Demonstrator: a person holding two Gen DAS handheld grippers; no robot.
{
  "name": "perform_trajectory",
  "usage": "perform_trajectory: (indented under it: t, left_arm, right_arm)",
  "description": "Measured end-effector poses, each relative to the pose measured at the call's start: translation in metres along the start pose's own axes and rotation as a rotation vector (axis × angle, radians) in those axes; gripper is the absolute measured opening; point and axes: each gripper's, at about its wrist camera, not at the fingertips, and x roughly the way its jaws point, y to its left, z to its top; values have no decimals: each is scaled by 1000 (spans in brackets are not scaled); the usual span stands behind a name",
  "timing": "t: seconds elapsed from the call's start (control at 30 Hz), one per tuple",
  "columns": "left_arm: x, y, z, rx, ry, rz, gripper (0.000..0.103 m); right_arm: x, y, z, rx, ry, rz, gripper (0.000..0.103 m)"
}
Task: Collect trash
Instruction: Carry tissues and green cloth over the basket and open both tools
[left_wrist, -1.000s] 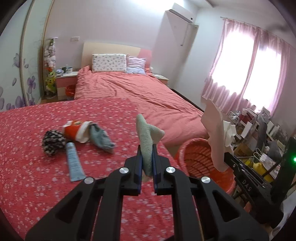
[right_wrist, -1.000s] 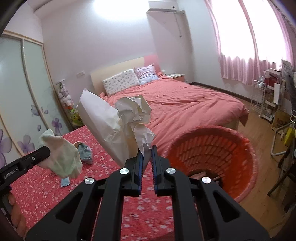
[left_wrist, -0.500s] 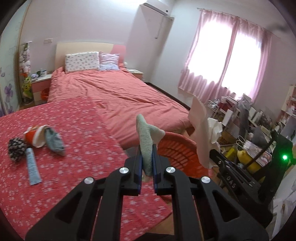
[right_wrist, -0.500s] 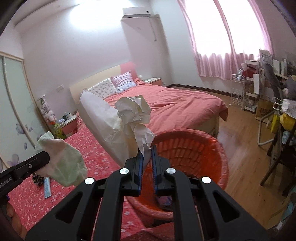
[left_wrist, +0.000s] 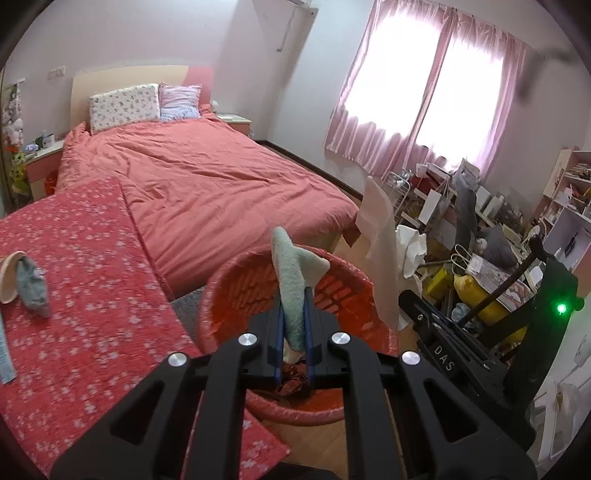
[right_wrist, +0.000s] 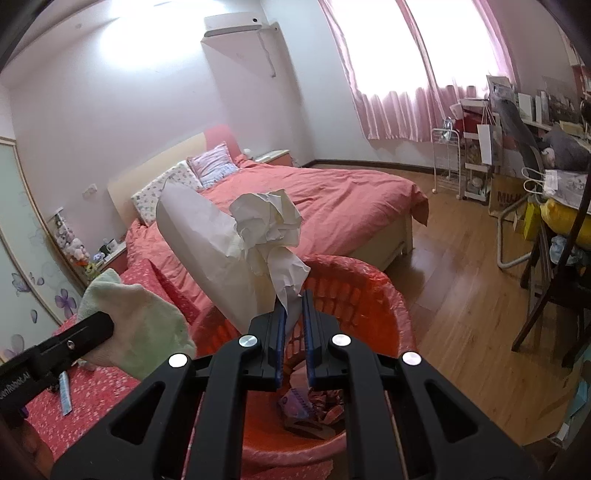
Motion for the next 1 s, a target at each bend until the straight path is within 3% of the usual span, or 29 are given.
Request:
perform_trajectory:
  t: [0.07, 0.13, 0.2, 0.27, 0.37, 0.63, 0.9, 1.0]
  left_arm:
    - [15, 0, -2, -2, 27, 3, 11]
    - [28, 5, -4, -9, 54, 19, 21]
    - [37, 11, -8, -9, 70, 52, 35]
    - [41, 17, -12, -8, 80, 80, 35]
    - [41, 31, -14, -13, 85, 117, 37]
    - [11, 67, -26, 23, 42, 256, 56]
    - [-27, 118, -35, -23, 6, 393, 81]
    - [-43, 142, -41, -47, -5, 447, 85]
  right_arm:
    - [5, -4, -1, 6, 14, 2, 10]
    - [11, -8, -2, 11, 36, 13, 12]
    - [14, -10, -3, 13, 52, 9, 29]
    - [17, -11, -6, 14, 65, 14, 40]
    - [17, -10, -8, 5, 79, 5, 41]
    - [15, -3, -7, -34, 82, -12, 41]
    - [13, 24, -13, -92, 97, 10, 41]
    - [10, 38, -16, -120, 98, 24, 47]
